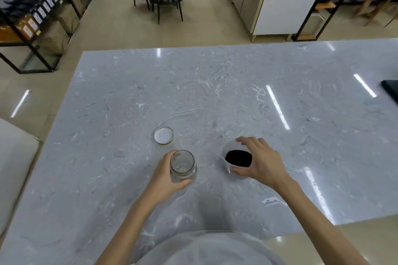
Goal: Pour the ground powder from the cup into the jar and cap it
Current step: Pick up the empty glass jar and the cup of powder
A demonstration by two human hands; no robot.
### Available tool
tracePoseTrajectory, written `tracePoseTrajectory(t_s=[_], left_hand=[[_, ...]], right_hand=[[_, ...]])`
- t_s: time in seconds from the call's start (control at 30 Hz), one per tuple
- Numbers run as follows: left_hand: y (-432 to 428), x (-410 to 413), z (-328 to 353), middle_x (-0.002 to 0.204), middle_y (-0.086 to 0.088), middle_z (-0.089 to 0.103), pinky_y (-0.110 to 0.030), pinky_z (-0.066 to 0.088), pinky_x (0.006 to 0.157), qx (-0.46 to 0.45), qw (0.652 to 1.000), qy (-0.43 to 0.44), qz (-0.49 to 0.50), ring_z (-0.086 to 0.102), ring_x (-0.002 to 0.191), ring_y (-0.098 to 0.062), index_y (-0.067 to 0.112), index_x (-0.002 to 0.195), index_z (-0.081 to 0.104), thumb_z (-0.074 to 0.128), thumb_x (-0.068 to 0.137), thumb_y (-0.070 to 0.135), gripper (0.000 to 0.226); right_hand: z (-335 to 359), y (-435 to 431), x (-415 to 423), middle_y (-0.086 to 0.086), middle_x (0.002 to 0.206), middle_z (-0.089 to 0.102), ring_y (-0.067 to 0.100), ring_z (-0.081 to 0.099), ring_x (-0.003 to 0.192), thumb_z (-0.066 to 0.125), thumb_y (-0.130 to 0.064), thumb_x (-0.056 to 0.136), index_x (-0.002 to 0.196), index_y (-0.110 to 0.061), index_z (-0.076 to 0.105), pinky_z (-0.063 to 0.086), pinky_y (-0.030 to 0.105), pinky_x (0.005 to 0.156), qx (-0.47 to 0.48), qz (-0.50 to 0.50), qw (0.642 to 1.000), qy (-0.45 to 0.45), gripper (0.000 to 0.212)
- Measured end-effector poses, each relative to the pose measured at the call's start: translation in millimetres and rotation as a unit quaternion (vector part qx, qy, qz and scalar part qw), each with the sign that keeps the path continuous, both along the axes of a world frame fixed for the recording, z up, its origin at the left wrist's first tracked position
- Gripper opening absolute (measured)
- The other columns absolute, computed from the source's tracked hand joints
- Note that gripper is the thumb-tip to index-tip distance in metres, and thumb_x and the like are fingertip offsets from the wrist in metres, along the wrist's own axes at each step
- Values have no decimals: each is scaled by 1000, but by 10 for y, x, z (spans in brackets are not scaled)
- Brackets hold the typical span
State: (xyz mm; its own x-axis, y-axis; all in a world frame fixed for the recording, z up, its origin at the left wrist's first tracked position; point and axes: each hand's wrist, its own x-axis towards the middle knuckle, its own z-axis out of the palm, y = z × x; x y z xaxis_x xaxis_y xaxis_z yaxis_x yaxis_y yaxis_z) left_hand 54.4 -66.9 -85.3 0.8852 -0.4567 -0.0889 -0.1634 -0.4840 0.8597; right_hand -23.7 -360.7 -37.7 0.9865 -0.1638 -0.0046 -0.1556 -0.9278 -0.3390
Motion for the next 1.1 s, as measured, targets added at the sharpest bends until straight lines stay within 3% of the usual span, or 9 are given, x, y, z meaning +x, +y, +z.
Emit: tracePoseTrajectory(t_s=[0.17,0.33,0.47,0.6,0.67,0.83,0.93,1.03,1.1], left_hand=[[25,5,-11,135,-1,51,-27,37,105,11,1000,7,-4,49,126,-19,15,140,42,93,71,15,86],[32,23,-16,137,2,52,-25,38,106,11,1000,20,-15,50,127,-15,20,141,42,94,71,21,87],[69,75,-62,138,8,54,-32,40,109,12,999,30,-31,49,130,-8,27,141,43,95,68,30,90],[112,83,-94,137,34,50,-12,42,97,-6,999,47,-19,48,129,5,62,136,31,96,61,35,102],[125,101,-78,135,37,51,-13,42,100,2,999,42,-18,50,127,8,64,134,36,96,59,40,100],[-21,185,-5,129,18,66,-37,47,107,6,999,25,-29,60,121,-1,44,131,53,97,61,35,83],[-198,250,161,130,15,65,-38,48,105,7,999,7,-31,60,120,-1,29,135,57,96,61,40,85],[-412,379,506,122,21,65,-28,49,100,5,1000,-21,-19,60,114,4,42,124,56,89,56,53,76],[-567,499,781,120,19,65,-26,49,95,4,999,-38,-11,62,112,-2,47,120,54,88,56,55,73]], right_hand=[[-94,15,-19,-15,129,54,13,48,118,73,-70,65,135,-37,42,50,35,74,32,-48,998,-1,83],[-298,97,-91,-14,141,44,14,41,126,73,-75,58,145,-35,29,53,38,76,66,-39,997,26,105],[-273,-47,-38,-13,158,22,11,32,140,67,-88,48,153,-40,9,50,45,94,105,19,990,87,129],[-369,-55,-110,-24,155,28,-4,42,134,80,-67,61,154,-45,8,47,24,95,208,9,978,6,120],[-404,-44,-125,-33,149,35,-12,39,132,84,-64,58,152,-50,8,39,18,101,267,-25,963,-1,122],[-378,-38,-23,-26,128,61,-6,54,122,89,-50,62,130,-48,49,44,39,109,307,-36,951,-5,79],[-74,-138,109,-28,121,65,-8,57,116,88,-49,64,118,-49,56,47,37,106,265,-24,964,-8,63],[544,-335,328,-34,118,63,-6,59,113,81,-57,67,117,-50,60,48,30,100,189,9,982,-17,55],[1046,-463,523,-33,118,63,-3,60,113,80,-55,69,116,-51,60,47,27,97,123,47,991,-27,51]])
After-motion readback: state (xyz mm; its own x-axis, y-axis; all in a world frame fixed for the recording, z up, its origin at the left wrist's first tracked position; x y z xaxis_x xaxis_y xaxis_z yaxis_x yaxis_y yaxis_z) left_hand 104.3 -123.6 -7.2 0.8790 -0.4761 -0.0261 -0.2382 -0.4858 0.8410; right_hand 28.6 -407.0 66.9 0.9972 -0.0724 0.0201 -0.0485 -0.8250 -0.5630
